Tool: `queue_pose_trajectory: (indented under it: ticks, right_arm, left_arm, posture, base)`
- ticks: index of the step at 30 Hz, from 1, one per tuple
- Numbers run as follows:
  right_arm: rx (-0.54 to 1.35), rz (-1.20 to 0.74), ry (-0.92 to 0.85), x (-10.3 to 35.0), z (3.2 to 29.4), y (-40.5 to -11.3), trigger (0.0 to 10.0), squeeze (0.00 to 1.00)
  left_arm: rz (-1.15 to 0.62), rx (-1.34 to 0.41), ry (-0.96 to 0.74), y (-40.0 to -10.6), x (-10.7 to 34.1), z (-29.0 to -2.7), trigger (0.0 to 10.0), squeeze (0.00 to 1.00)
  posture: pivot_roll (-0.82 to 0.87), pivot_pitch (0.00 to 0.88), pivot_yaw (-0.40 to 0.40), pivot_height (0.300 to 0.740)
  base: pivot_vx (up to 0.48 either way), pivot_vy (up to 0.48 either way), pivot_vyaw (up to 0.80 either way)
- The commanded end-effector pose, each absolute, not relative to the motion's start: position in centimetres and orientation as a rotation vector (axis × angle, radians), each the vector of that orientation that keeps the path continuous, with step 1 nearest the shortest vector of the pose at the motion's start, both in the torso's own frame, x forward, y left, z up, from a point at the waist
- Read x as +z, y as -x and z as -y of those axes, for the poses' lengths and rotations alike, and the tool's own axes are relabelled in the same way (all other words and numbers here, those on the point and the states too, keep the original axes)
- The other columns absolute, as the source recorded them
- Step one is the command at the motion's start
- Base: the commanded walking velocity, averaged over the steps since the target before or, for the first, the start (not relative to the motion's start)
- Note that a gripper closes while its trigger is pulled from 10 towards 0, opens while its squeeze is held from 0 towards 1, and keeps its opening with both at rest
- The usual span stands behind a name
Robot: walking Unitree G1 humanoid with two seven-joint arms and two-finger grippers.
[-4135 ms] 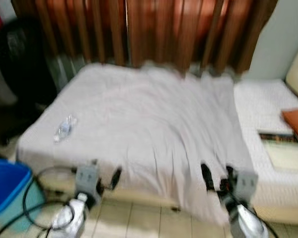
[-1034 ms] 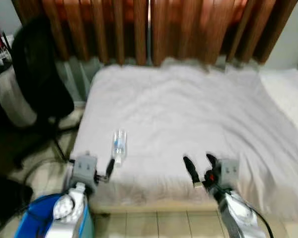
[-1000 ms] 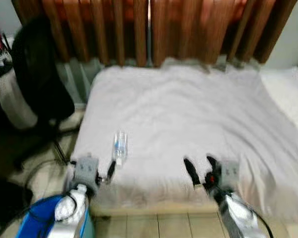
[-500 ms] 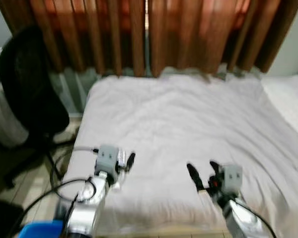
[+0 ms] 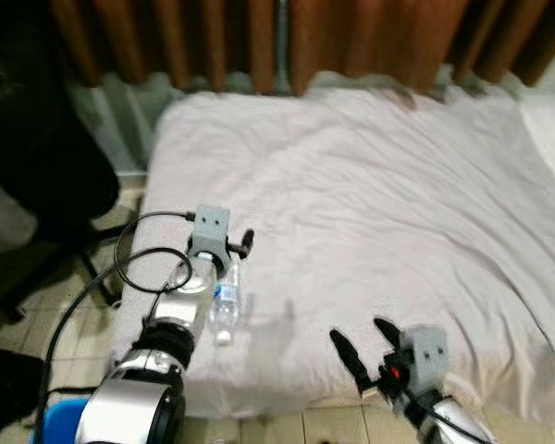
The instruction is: Clean up the room
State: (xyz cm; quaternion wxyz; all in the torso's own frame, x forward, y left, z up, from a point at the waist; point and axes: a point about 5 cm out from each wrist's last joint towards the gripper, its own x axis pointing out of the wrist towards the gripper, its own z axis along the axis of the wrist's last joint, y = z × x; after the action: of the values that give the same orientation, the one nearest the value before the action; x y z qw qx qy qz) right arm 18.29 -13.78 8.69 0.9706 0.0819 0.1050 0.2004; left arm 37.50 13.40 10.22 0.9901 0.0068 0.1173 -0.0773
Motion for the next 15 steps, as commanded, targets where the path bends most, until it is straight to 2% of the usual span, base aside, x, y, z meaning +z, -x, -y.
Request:
queue_pose_trajectory:
  ticks: [1,6,8,10,15]
  right_arm:
    - [0.413,-0.237,-0.190,9.3,13.3,-17.2,10.0,0.00]
    - [0.390,-0.306,-0.216,10.1,13.1,-13.7,10.0,0.00]
    - [0.379,-0.329,-0.226,10.0,13.1,-13.0,10.0,0.00]
    - [0.372,-0.394,-0.248,10.0,12.7,-10.8,10.0,0.00]
    - [0.349,-0.442,-0.256,10.3,12.6,-9.5,10.0,0.00]
  left_arm:
    - [-0.281,-0.107,-0.002,-37.3,9.5,-14.3,10.0,0.00]
    - [-0.168,0.012,-0.122,-38.4,11.8,-15.9,10.0,0.00]
    - [-0.169,0.040,-0.116,-38.4,11.8,-16.2,10.0,0.00]
    - [-0.213,0.082,-0.080,-38.0,11.0,-17.2,10.0,0.00]
    - [-0.287,0.095,-0.020,-37.4,9.5,-17.6,10.0,0.00]
  posture:
    - [-0.28,0.482,-0.043,0.740]
    - [-0.30,0.560,-0.050,0.740]
    - [-0.30,0.574,-0.054,0.740]
    - [-0.31,0.602,-0.051,0.740]
    - [-0.31,0.617,-0.045,0.740]
  base:
    - [0.000,0.000,0.00]
    - [0.000,0.000,0.00]
    - [0.000,0.000,0.00]
    - [0.000,0.000,0.00]
    - [0.000,0.000,0.00]
